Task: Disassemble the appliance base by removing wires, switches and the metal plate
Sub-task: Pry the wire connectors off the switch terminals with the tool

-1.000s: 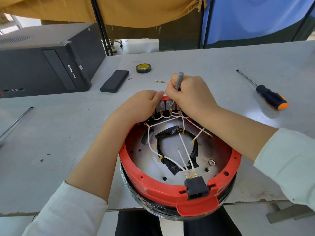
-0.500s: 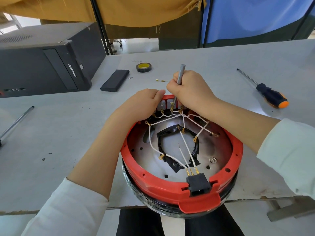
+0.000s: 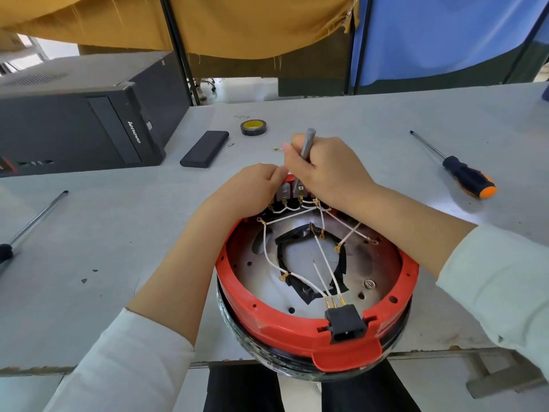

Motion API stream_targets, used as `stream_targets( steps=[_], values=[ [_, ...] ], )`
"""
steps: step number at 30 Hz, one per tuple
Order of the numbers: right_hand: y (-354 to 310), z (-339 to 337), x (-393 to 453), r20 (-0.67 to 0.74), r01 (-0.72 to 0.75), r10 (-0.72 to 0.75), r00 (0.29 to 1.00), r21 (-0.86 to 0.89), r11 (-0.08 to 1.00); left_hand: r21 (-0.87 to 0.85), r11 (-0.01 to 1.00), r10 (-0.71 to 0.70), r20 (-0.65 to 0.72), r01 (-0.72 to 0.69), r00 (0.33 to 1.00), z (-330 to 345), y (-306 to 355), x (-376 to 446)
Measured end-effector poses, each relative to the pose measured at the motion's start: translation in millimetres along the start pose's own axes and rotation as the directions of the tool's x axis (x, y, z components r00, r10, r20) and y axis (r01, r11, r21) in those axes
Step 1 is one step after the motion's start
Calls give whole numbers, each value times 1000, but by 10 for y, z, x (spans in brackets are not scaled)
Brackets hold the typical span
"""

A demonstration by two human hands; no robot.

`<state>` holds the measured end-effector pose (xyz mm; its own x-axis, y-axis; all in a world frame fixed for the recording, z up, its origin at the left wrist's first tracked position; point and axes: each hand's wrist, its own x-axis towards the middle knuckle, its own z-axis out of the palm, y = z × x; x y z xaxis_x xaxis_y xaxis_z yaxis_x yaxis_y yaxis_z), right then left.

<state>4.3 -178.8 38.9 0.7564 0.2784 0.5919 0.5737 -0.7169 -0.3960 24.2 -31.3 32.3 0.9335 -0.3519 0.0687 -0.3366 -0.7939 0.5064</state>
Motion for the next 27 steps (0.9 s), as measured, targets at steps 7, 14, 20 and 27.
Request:
stream_targets(
  steps=[7, 14, 20, 27],
  values=[
    [-10, -27, 118, 252, 147, -73, 965, -285, 947, -3, 1000, -14, -8, 14, 1000, -9, 29, -22],
    [-1, 21, 217, 275, 4, 61, 960, -231, 973, -9, 1000, -17, 7, 17, 1000, -3, 36, -14],
    [-8, 46, 330, 362, -86, 140, 922, -162, 983, -9, 1000, -20, 9, 20, 1000, -6, 49, -22],
    [8, 2, 282, 355, -90, 114, 928, -86, 992, 4, 1000, 11, 3, -11, 1000, -8, 40, -25]
  ],
)
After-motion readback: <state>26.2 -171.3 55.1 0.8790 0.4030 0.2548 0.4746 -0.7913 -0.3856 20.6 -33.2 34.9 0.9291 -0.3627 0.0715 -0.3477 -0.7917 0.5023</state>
